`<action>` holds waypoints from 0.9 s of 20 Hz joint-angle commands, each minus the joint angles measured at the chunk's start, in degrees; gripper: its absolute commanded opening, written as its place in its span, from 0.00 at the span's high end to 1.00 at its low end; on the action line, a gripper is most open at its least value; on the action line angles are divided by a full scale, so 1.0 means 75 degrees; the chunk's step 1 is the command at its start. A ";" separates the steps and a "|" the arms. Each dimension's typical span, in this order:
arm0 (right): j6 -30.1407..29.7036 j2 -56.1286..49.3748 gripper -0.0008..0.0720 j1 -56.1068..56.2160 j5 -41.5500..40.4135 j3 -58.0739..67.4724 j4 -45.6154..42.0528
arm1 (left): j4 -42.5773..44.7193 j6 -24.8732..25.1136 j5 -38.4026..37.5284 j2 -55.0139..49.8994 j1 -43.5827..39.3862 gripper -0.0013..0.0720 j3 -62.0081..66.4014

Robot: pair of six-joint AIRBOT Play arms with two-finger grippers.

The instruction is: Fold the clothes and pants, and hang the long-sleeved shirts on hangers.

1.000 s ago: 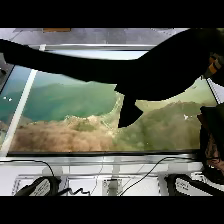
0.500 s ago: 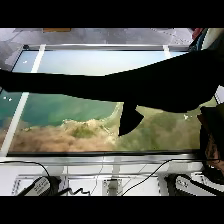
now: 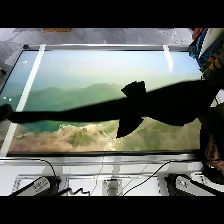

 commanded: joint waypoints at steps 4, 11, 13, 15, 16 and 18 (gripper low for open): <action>-0.0804 0.0950 0.97 -0.0003 0.1501 -0.2914 -0.0868 | 0.1142 0.0431 -0.0682 -0.0428 -0.0012 0.97 -0.0583; -0.0845 0.2022 0.97 -0.0003 0.2416 -0.4590 -0.1716 | 0.1466 0.1827 -0.1647 -0.0434 -0.0006 0.97 -0.0586; -0.0848 0.2002 0.97 -0.0003 0.2614 -0.4902 -0.1807 | 0.1781 0.1821 -0.1661 -0.0434 -0.0006 0.97 -0.0600; -0.0851 0.2002 0.97 -0.0003 0.2699 -0.5141 -0.1886 | 0.2040 0.1821 -0.1661 -0.0437 -0.0006 0.97 -0.0691; -0.0851 0.2002 0.97 -0.0003 0.2739 -0.5208 -0.1883 | 0.2092 0.1824 -0.1661 -0.0446 -0.0006 0.97 -0.0758; -0.0851 0.2002 0.96 -0.0003 0.2702 -0.5219 -0.1880 | 0.2232 0.1818 -0.1661 -0.0522 -0.0006 0.97 -0.0868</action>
